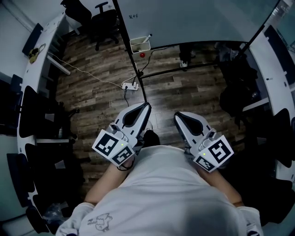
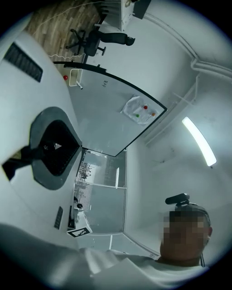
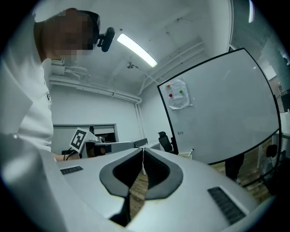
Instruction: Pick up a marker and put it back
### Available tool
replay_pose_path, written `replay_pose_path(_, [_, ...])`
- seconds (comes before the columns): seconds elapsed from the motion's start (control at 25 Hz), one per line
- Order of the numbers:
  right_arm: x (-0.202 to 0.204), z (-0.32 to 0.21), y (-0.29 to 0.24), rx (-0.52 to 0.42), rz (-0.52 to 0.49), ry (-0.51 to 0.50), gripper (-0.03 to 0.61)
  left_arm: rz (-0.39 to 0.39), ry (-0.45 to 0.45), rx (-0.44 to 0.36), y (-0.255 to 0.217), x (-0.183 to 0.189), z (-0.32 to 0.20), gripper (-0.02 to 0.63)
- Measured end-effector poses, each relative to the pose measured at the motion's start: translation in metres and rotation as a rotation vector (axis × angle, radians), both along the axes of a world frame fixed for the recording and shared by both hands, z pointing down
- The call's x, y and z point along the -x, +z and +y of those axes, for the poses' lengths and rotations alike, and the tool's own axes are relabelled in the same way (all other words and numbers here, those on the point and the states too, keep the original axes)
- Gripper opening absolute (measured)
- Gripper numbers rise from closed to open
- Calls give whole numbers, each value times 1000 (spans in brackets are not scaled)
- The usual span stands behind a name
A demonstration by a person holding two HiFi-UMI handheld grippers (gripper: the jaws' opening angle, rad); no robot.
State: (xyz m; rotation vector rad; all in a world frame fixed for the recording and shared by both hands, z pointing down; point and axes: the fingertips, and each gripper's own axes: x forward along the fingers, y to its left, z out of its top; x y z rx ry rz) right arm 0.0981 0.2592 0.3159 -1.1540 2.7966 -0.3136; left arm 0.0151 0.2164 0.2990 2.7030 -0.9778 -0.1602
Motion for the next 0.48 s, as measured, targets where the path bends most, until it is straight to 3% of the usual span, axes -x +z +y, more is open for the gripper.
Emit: replay_pose_path(0.48, [-3, -73, 14, 43, 7, 23, 13, 36, 64, 13, 10, -13, -79, 5])
